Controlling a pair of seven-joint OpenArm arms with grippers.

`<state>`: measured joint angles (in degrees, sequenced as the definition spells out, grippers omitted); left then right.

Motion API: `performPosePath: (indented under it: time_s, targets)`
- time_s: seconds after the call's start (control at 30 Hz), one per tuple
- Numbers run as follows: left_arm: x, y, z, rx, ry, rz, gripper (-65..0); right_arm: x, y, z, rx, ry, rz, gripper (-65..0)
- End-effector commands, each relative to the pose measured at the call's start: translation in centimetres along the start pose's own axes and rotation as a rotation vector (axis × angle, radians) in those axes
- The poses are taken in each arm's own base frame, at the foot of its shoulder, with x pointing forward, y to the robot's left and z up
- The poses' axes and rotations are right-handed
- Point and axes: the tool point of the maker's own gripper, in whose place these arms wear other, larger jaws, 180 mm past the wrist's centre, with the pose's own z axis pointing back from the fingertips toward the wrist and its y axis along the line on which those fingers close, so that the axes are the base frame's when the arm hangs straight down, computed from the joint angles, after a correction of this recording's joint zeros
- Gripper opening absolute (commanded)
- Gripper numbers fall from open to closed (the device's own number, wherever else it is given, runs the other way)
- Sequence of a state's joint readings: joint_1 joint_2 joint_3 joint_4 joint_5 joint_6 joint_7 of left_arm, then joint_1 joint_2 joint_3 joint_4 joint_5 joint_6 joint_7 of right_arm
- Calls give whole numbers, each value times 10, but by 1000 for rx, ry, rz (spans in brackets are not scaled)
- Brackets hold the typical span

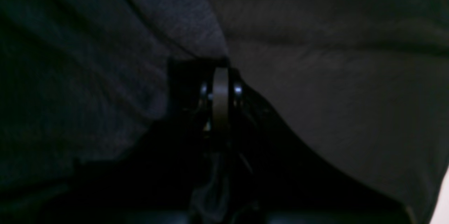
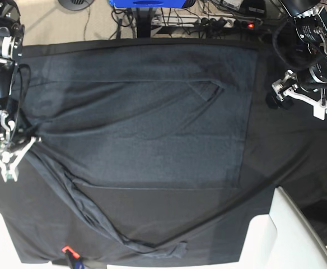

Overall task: Fold the T-shirt properly
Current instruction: 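Reach the left gripper down to the shirt's opposite side edge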

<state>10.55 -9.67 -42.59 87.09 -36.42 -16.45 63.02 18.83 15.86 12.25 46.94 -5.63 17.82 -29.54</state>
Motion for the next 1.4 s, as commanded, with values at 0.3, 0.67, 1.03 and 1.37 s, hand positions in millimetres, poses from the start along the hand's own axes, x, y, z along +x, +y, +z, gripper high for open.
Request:
performPosePath:
  time_s: [0.3,0.67,1.03,1.37]
  targets:
    - [24,-11,1,-28,-60,-17,-56,52,-23,25,-62,-121,17,-647]
    - [77,-44,-33,-121,-68,-4,-56,58,-25,32,-75,-137,26,-645]
    - [89,-90,-124,-161,55,1,-56,58,-25,32,-75,-137,26,-645]
    - [68,-127,-155,-169,132,-55,-59,52,-24,31,-74,-129,29,-645]
